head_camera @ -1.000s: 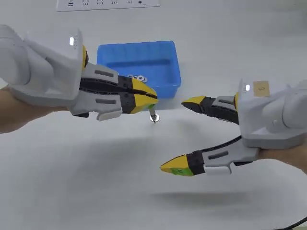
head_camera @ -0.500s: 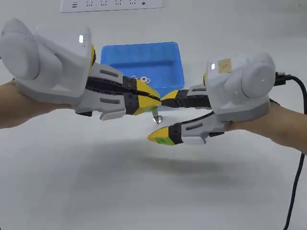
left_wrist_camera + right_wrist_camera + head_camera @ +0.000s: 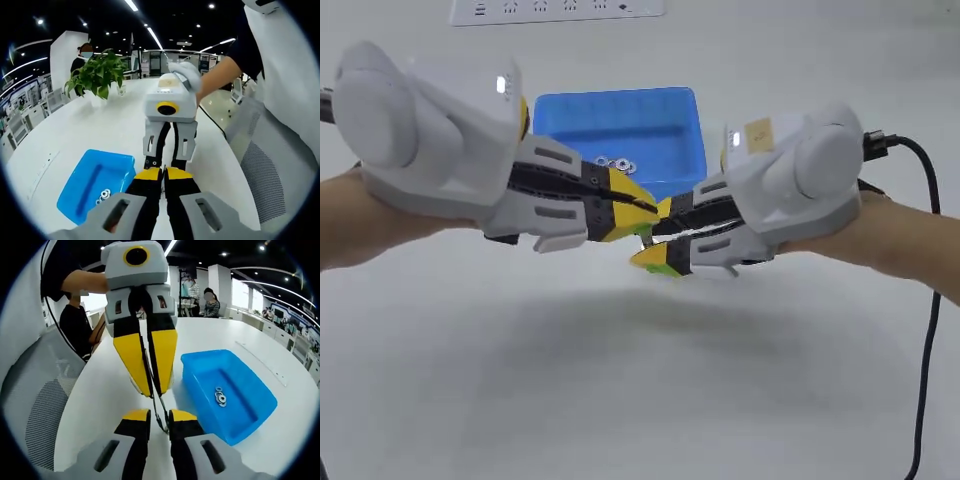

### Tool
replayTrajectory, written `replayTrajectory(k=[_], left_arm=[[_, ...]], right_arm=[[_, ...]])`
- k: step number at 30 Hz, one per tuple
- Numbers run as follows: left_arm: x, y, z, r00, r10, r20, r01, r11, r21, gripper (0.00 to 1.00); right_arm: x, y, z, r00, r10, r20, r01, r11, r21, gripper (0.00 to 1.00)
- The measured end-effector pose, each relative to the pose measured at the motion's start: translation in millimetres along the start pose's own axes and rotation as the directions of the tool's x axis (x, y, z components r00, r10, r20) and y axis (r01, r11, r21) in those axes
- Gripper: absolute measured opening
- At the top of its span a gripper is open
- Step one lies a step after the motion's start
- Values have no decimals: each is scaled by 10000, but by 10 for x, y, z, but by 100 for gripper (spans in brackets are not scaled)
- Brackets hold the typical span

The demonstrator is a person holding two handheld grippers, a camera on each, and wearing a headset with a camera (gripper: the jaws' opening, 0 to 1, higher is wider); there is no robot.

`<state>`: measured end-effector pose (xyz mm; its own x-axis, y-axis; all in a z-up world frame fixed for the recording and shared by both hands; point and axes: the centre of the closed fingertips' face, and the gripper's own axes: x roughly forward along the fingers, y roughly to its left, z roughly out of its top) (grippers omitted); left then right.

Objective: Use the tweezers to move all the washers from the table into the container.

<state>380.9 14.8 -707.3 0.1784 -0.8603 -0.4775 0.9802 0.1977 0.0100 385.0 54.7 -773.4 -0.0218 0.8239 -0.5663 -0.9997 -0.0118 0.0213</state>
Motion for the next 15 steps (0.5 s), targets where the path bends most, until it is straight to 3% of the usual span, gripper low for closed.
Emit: replayTrajectory(k=[4, 7, 12, 15], left_arm=[[16, -43, 4, 9999, -66, -118, 69, 9998, 182, 5], [12, -31, -3, 9999, -40, -110, 41, 9999, 110, 6], [33, -14, 6, 9984, 299, -479, -304, 9995, -84, 6], [43, -13, 12, 9980, 497, -386, -512, 9979, -391, 7]], right_arm=[[0, 9, -2, 9999, 37, -113, -42, 9987, -510, 11], [9, 6, -9, 9998, -2, -208, -25, 9912, -1326, 10], [3, -3, -15, 10000, -15, -81, 3, 9887, -1498, 9], [-8, -5, -19, 10000, -30, 88, 43, 9883, -1522, 9]])
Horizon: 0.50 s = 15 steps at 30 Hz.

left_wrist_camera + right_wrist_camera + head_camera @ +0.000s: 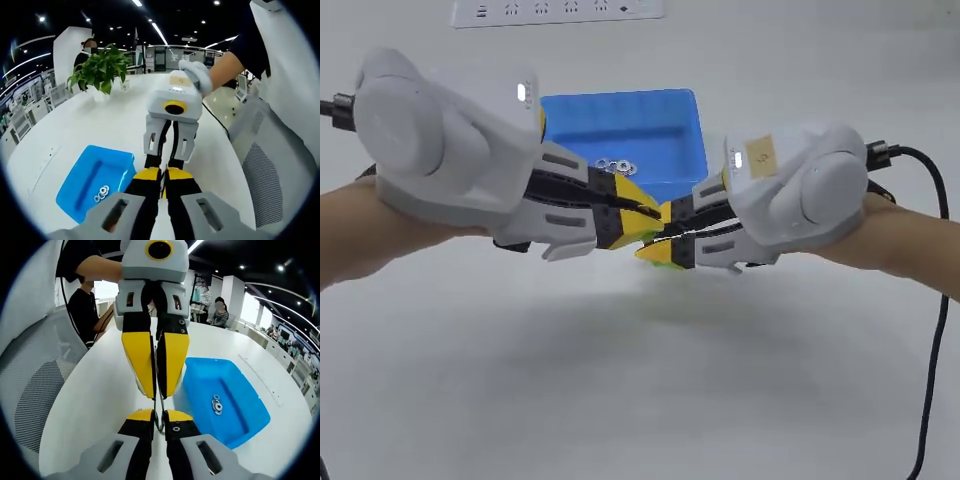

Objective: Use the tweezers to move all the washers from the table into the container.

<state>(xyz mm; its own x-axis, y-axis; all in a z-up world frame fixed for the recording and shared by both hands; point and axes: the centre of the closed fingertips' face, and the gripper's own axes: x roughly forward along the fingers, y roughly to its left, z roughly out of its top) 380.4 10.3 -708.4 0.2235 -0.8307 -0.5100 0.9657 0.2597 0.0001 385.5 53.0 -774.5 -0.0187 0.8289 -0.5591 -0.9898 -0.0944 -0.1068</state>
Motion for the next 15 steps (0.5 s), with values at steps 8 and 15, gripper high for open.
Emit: replayTrajectory(k=[8, 15], left_arm=[[-48, 6, -33, 9990, 449, 39, -449, 9990, -85, 18], [-226, 110, -107, 9857, 1676, 160, -1674, 9858, -139, 34]], right_arm=[[-5, -28, 8, 9995, -249, 181, 243, 9992, 321, 8], [-22, -24, 26, 9992, -399, 72, 396, 9985, 370, 8]])
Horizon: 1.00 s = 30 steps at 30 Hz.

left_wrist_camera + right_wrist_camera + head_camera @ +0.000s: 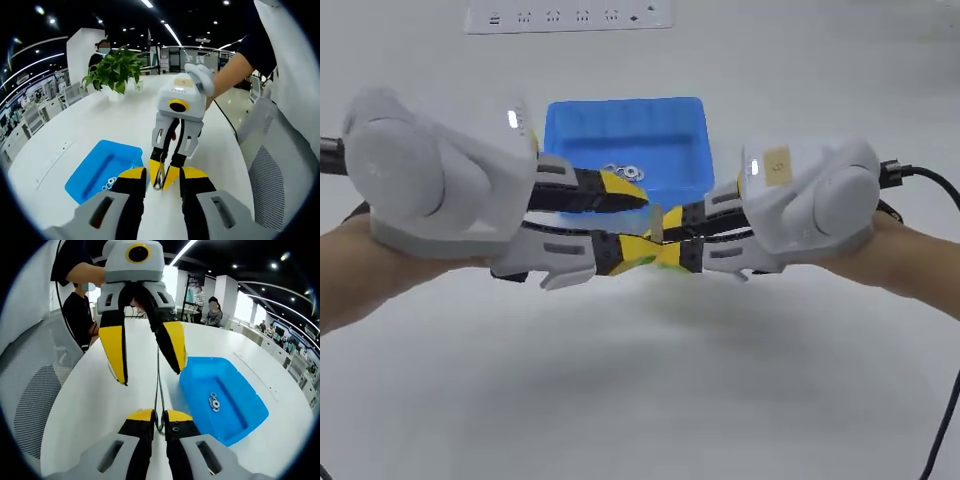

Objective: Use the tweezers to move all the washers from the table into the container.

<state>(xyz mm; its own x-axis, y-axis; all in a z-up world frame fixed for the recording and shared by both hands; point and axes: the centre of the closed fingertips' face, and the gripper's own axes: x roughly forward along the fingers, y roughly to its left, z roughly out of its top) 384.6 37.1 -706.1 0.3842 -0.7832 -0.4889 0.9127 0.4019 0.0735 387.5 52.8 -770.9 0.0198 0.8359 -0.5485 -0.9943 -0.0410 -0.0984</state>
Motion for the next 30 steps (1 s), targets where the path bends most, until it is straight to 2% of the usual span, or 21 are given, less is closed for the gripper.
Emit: replayTrajectory(k=[1, 3, 4, 9, 10, 11, 12, 14, 16, 18, 19, 20, 22, 23, 25, 26, 27, 28, 29, 30], left_arm=[[-36, 51, 25, 9984, 476, 295, -473, 9988, -116, 39], [-97, 49, 36, 9951, 751, 651, -693, 9938, -865, 52], [-126, 59, 37, 9930, 899, 764, -829, 9924, -906, 55], [-248, -12, -65, 9903, 1142, 789, -1035, 9863, -1287, 65], [-271, -36, -97, 9876, 1328, 843, -1137, 9730, -2007, 67], [-287, -42, -109, 9843, 1466, 982, -1193, 9630, -2416, 68], [-319, -91, -125, 9812, 1457, 1269, -1045, 9526, -2858, 70], [-386, -150, -181, 9775, 1546, 1435, -1033, 9440, -3135, 74], [-446, -169, -198, 9715, 1787, 1559, -1236, 9427, -3099, 75], [-500, -224, -167, 9638, 1839, 1933, -1192, 9450, -3045, 76], [-521, -271, -118, 9572, 1767, 2291, -968, 9418, -3219, 78], [-534, -283, -100, 9526, 1819, 2439, -940, 9383, -3328, 81], [-564, -306, -88, 9484, 1839, 2583, -905, 9378, -3352, 86], [-576, -304, -65, 9425, 1909, 2744, -908, 9363, -3393, 88], [-584, -295, -55, 9360, 2018, 2884, -929, 9319, -3505, 95], [-586, -270, -82, 9363, 2118, 2800, -1074, 9321, -3460, 97], [-583, -235, -174, 9452, 2249, 2365, -1386, 9327, -3328, 99], [-577, -232, -209, 9486, 2215, 2259, -1422, 9364, -3208, 99], [-582, -219, -254, 9509, 2255, 2122, -1516, 9366, -3159, 99], [-591, -210, -262, 9491, 2303, 2147, -1545, 9348, -3199, 100]], right_arm=[[-10, 9, 22, 10000, 2, 43, -2, 10000, 28, 8], [-36, 18, 69, 9999, -40, 94, 40, 10000, 28, 8], [-47, 17, 89, 9999, -69, 113, 69, 10000, 14, 8], [-135, 9, 226, 9988, -331, 372, 321, 9992, 257, 8], [-149, 13, 251, 9986, -348, 404, 337, 9990, 277, 8], [-162, 20, 273, 9985, -364, 416, 353, 9990, 281, 8], [-181, 27, 308, 9983, -400, 421, 389, 9989, 264, 8], [-219, 37, 371, 9978, -465, 475, 457, 9988, 175, 9], [-248, 39, 420, 9974, -528, 491, 523, 9986, 107, 9], [-263, 34, 457, 9970, -564, 530, 561, 9984, 70, 9], [-269, 30, 478, 9969, -581, 532, 578, 9983, 70, 9], [-273, 30, 491, 9969, -582, 528, 580, 9983, 56, 9], [-286, 26, 516, 9969, -608, 490, 610, 9981, -24, 9], [-300, 20, 534, 9969, -616, 480, 619, 9981, -53, 9], [-323, 3, 572, 9967, -647, 485, 656, 9977, -169, 9], [-330, -8, 587, 9968, -653, 471, 663, 9976, -213, 9], [-342, -30, 610, 9966, -682, 452, 696, 9971, -295, 9], [-353, -50, 631, 9962, -729, 467, 746, 9965, -366, 9], [-370, -79, 669, 9955, -776, 549, 797, 9962, -361, 9], [-383, -104, 699, 9948, -813, 611, 834, 9960, -318, 9]])
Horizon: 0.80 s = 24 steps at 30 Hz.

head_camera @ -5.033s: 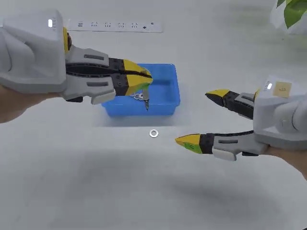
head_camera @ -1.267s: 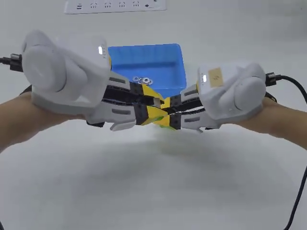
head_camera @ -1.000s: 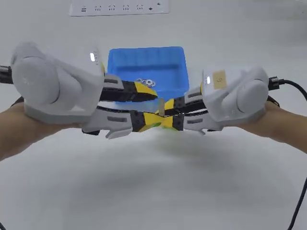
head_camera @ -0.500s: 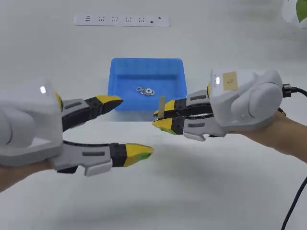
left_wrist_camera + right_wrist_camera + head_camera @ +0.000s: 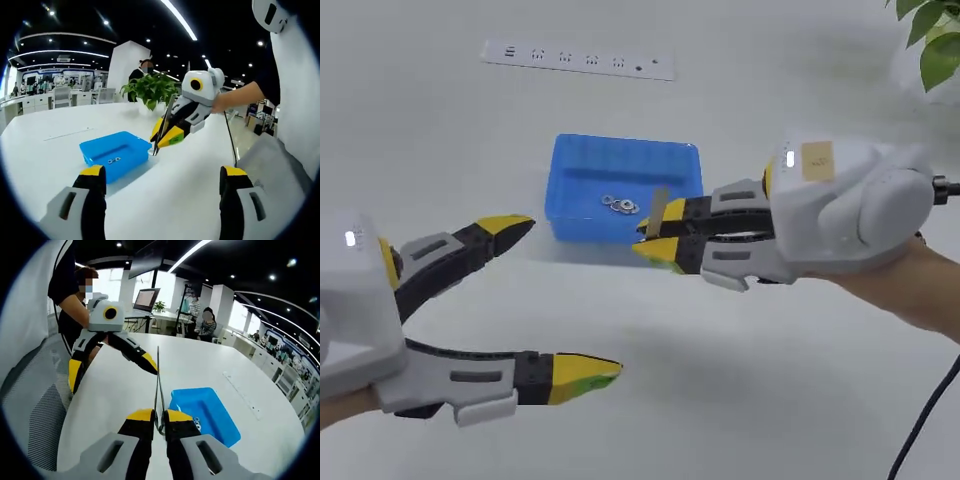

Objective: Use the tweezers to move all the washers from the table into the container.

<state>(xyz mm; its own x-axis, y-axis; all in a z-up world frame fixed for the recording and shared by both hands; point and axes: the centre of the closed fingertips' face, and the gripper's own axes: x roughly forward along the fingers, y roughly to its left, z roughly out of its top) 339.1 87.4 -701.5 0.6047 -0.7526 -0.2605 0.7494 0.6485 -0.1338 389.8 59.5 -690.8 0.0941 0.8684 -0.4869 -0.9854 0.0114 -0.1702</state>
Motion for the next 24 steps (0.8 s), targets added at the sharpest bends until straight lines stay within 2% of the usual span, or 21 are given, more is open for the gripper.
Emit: replayTrajectory(k=[2, 5, 8, 10, 12, 15, 18, 20, 23, 24], left_arm=[[-36, 49, 16, 9996, 256, 149, -255, 9996, -78, 100], [-81, 81, 24, 9988, 384, 302, -377, 9990, -226, 100], [-99, 94, -15, 9989, 428, 211, -421, 9986, -315, 100], [-112, 94, -40, 9988, 451, 171, -448, 9988, -191, 100], [-127, 106, -73, 9988, 481, -57, -478, 9982, 365, 100], [-137, 123, -82, 9986, 518, -65, -516, 9981, 328, 100], [-153, 166, -84, 9978, 662, 53, -662, 9977, 145, 100], [-162, 191, -77, 9972, 736, 131, -733, 9971, -212, 100], [-189, 221, 35, 9945, 877, 572, -839, 9944, -647, 100], [-199, 231, 51, 9939, 922, 602, -884, 9941, -621, 100]], right_arm=[[-21, -75, 65, 9998, -138, 109, 139, 9999, -89, 9], [-39, -214, 168, 9986, -418, 327, 422, 9990, -113, 9], [-12, -397, 207, 9968, -683, 409, 688, 9975, -131, 9], [30, -490, 189, 9962, -784, 372, 789, 9968, -147, 9], [97, -593, 163, 9951, -905, 404, 906, 9959, -7, 9], [215, -688, 104, 9951, -934, 314, 936, 9956, -60, 9], [351, -768, -1, 9963, -843, 160, 846, 9963, -158, 9], [411, -800, -49, 9966, -817, 138, 818, 9966, -78, 9], [496, -845, -123, 9964, -834, 119, 835, 9965, -35, 9], [530, -861, -160, 9964, -849, 65, 849, 9964, -62, 9]])
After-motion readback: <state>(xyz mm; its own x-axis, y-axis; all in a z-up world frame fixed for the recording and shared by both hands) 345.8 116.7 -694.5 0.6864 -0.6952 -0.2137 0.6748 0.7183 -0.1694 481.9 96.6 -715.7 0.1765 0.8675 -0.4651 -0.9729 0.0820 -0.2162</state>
